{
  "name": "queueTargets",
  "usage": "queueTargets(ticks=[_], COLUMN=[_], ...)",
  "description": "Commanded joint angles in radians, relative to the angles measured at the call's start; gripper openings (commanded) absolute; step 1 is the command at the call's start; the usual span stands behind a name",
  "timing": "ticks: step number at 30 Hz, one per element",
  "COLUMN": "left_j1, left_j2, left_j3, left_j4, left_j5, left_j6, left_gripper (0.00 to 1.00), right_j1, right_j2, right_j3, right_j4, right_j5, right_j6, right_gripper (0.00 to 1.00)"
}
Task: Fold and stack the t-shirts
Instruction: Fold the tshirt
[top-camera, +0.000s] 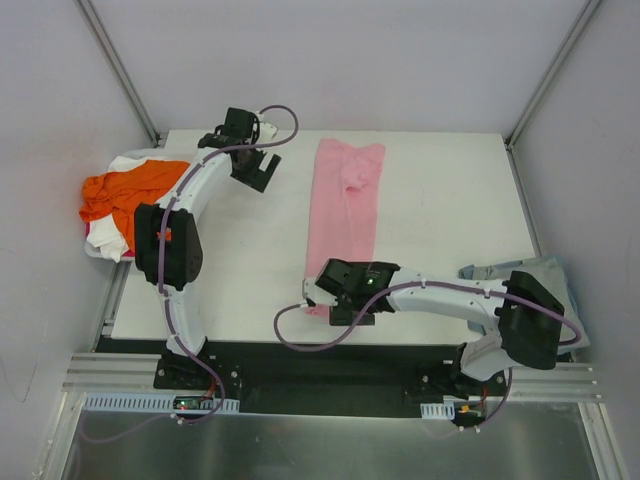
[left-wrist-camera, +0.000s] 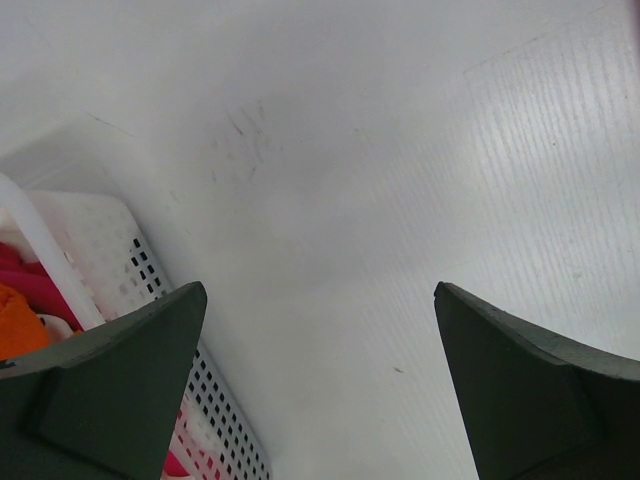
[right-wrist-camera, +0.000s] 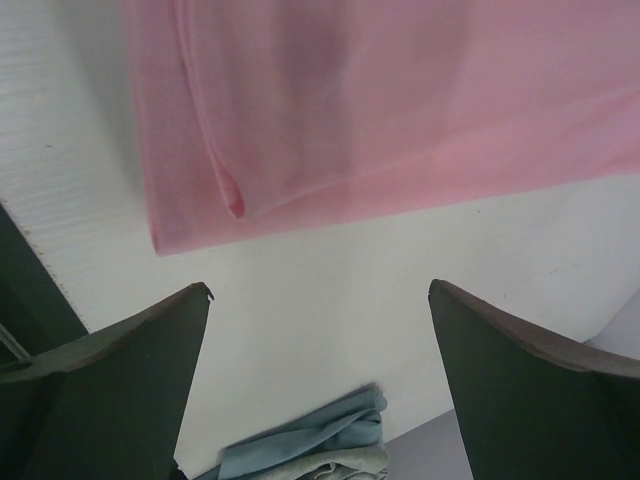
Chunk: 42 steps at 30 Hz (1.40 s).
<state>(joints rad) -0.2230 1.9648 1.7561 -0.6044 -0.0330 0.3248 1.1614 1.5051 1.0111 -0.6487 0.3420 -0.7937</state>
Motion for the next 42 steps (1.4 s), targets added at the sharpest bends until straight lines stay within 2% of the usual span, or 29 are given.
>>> queueTargets(ticks=[1, 8, 18, 32, 42], left_j1=[-0.003, -0.003, -0.003, -0.003, -0.004], left_j2=[0.002, 0.008, -0.01, -0.064, -0.078], left_j3=[-0.02, -0.02, -0.058, -0.116, -0.124], left_j4=[0.023, 0.04, 0.049, 0.058, 0.063], left_j5=[-0.001, -0.005, 0.011, 0.056, 0.067], left_j6=[0.005, 0.005, 0.002, -0.004, -0.007], left_gripper=[0.99, 0.98, 0.97, 0.96, 0.96], right_j1=[0.086, 0.188, 0.19, 0.086, 0.064], right_j2=[0.013, 0.086, 0.118, 0.118, 0.144], right_j3=[0.046, 0.063, 0.047, 0.037, 0.037], right_j4=[-0.022, 0.003, 0.066, 0.084, 0.098], right_j5=[-0.003, -0.006, -0.018, -0.132, -0.204], right_j6=[0.021, 0.005, -0.022, -0.05, -0.056], right_gripper=[0.97, 0.96, 0.97, 0.99, 0.97])
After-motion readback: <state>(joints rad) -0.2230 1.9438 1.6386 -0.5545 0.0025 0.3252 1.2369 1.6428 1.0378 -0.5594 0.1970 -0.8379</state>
